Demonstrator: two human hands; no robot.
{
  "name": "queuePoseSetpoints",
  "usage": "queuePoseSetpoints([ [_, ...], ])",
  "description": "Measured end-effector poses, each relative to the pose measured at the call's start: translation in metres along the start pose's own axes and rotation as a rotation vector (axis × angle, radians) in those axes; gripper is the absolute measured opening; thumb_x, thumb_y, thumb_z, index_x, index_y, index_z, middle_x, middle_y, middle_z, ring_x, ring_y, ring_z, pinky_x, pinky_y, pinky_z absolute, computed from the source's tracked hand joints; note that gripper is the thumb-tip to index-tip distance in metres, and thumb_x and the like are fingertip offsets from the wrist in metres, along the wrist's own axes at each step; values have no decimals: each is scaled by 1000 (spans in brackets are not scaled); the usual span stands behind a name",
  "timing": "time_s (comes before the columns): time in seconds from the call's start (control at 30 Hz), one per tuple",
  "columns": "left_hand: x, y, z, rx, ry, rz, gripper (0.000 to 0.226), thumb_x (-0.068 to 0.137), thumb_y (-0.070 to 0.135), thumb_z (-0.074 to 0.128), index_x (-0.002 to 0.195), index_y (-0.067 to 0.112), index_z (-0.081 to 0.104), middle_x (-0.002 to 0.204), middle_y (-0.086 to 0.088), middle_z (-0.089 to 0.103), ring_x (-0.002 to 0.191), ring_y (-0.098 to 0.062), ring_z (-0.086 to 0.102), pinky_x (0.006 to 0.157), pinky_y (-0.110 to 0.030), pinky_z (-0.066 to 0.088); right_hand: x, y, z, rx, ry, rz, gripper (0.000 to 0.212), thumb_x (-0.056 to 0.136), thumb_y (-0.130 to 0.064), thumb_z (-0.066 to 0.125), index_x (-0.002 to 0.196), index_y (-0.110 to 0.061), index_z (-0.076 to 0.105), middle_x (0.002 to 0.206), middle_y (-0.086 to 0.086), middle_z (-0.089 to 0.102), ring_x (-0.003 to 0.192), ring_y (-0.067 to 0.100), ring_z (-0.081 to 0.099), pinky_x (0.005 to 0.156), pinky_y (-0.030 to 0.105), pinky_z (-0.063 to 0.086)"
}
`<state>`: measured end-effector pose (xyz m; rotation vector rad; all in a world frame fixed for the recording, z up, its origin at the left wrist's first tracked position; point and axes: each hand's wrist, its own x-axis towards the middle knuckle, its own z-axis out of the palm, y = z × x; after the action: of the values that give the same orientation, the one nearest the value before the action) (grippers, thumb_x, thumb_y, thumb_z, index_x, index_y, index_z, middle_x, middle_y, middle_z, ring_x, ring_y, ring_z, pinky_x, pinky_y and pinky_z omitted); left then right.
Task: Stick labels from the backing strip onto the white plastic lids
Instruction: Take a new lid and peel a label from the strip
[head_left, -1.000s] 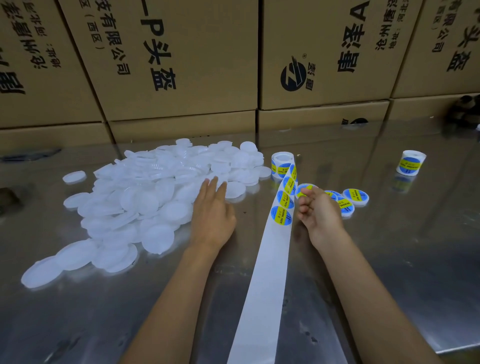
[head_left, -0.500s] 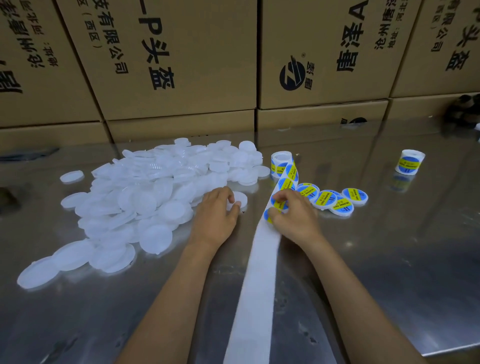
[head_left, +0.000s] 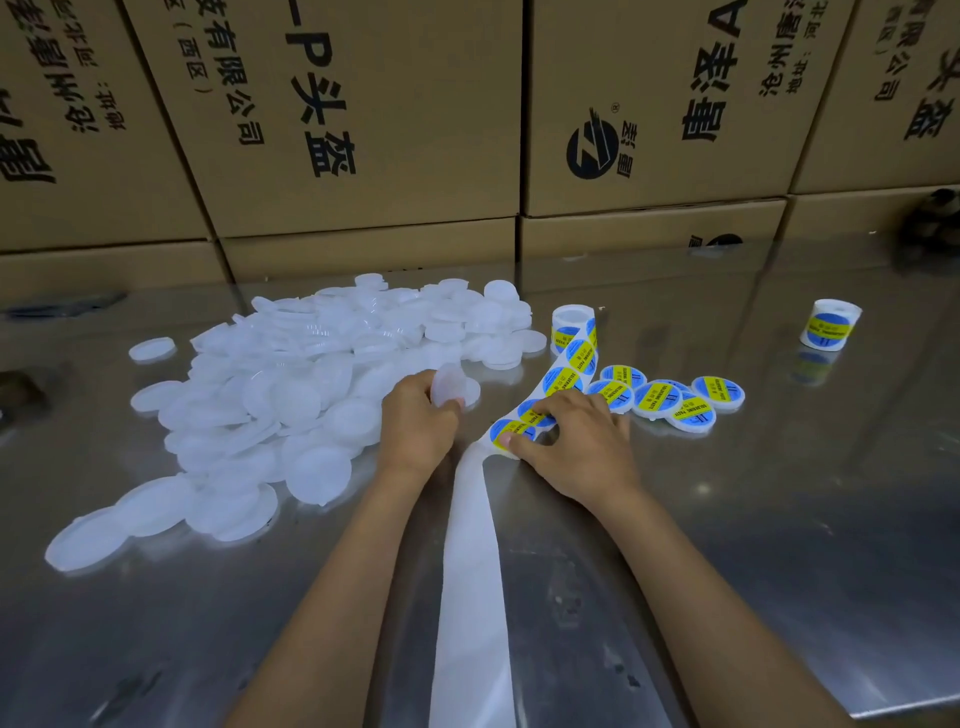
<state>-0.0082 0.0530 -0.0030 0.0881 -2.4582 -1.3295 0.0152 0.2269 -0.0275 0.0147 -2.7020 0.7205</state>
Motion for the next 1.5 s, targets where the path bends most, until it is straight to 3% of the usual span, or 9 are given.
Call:
queuePoseSetpoints([
  [0.33, -6, 15, 4, -455, -122, -167, 18, 98, 16, 60, 114, 21, 65, 104, 6, 68, 92, -9, 65, 82, -20, 54, 5, 5, -12, 151, -69, 25, 29, 74, -46, 80, 97, -33, 70, 100, -18, 52, 114, 12, 50, 93, 31, 28],
  [0.47, -10, 18, 8, -482, -234, -185, 25, 101, 19, 55, 124, 14, 64, 119, -3, 71, 113, -22, 66, 104, -43, 51, 2, 3, -19, 156, -169, -2, 35, 68, -57, 80, 92, -36, 67, 98, -21, 52, 108, 7, 47, 97, 32, 31],
  [0.53, -13, 17, 10, -555, -305, -208, 25, 102, 15, 52, 125, 11, 61, 120, -11, 71, 110, -25, 70, 102, -49, 52, 1, -1, -20, 179, -179, -5, 34, 70, -66, 74, 85, -36, 68, 98, -19, 55, 104, 6, 48, 99, 33, 33],
  [0.73, -12, 13, 6, -540, -388, -178, 19, 105, 9, 44, 122, 8, 52, 99, -15, 75, 83, -19, 77, 72, -23, 60, -6, -8, -22, 157, -198, -93, 19, 78, -44, 78, 85, -33, 65, 104, -10, 60, 107, 14, 49, 103, 39, 34],
  [0.93, -9, 10, 2, -463, -441, -136, 13, 106, 15, 42, 114, 20, 51, 82, 1, 77, 77, -11, 76, 70, -16, 56, -5, -11, -20, 111, -198, -77, 30, 77, -41, 80, 102, -29, 67, 108, -11, 58, 110, 13, 48, 101, 36, 34],
  [1.1, -7, 6, 4, -408, -432, -116, 18, 105, 16, 46, 121, 11, 52, 104, -13, 75, 91, -22, 76, 88, -26, 57, -5, -11, -19, 67, -167, -102, 18, 84, -38, 74, 97, -31, 66, 99, -15, 57, 107, 11, 47, 86, 31, 25],
  [1.23, -6, 5, 3, -295, -353, -64, 7, 104, 21, 50, 109, 25, 54, 99, 7, 64, 88, 0, 67, 68, -6, 46, -6, -11, -20, 98, -154, -170, 19, 84, -34, 75, 99, -31, 63, 95, -13, 55, 103, 11, 47, 82, 30, 27],
  [1.37, -5, 3, 4, -222, -367, -47, 18, 104, 27, 49, 121, 24, 53, 116, 3, 59, 102, -10, 58, 75, -15, 42, -6, -13, -20, 139, -151, -186, 18, 83, -28, 76, 95, -22, 64, 89, -13, 53, 100, 15, 50, 89, 36, 40],
  [1.5, -4, 3, 5, -240, -359, -47, 10, 104, 26, 50, 113, 29, 47, 94, 22, 54, 80, 7, 56, 58, -1, 39, -6, -12, -17, 143, -138, -200, 13, 85, -24, 74, 92, -19, 64, 83, -14, 49, 97, 16, 50, 88, 38, 43],
])
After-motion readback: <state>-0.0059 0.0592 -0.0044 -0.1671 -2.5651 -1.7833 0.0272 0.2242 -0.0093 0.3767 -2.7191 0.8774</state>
